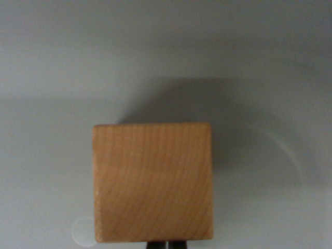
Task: Push wooden cube
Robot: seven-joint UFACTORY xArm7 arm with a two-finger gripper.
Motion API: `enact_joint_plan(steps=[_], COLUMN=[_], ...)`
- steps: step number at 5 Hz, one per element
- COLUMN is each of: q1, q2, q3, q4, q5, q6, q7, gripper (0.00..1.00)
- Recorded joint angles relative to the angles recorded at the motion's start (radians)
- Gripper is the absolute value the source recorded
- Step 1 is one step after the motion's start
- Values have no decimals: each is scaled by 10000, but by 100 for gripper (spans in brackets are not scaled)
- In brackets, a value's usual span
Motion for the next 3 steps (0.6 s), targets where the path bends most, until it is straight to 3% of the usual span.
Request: enact_joint_plan(steps=[1,2,3], q1=[2,2,3], q2=[173,173,308], q3=[17,17,30], q4=[290,290,518], q5=[7,7,12], q6=[118,118,210], q7=[32,32,57], gripper=[100,100,100])
